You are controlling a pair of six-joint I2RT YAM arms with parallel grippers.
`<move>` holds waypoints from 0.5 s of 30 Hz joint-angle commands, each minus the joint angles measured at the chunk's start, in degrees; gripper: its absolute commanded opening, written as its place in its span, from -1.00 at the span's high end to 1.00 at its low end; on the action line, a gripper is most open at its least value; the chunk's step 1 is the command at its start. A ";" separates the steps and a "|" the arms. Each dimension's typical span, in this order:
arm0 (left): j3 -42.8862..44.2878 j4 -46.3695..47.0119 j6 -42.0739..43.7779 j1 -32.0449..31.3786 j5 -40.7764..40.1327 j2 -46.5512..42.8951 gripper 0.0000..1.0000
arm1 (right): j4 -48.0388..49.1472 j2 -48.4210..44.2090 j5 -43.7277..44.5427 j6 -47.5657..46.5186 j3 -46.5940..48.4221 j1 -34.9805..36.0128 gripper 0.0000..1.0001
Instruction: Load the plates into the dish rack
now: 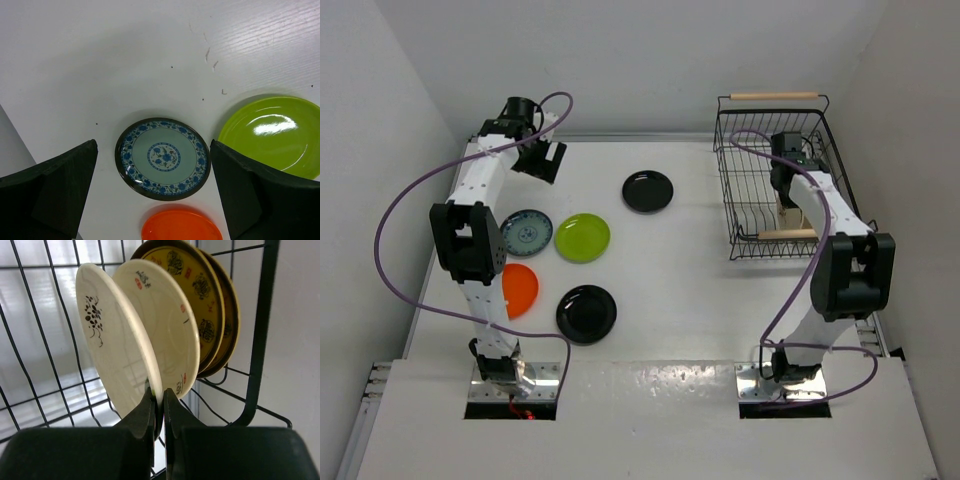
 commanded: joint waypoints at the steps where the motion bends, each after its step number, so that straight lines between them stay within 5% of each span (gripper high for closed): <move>1: -0.17 0.64 0.12 0.26 -0.70 -1.58 -0.99 | 5.63 -5.57 2.24 2.25 -0.28 -0.14 1.00; 15: -0.70 0.64 0.64 0.26 -1.75 -1.58 -0.99 | 8.89 -2.15 2.33 1.81 -3.71 -2.34 1.00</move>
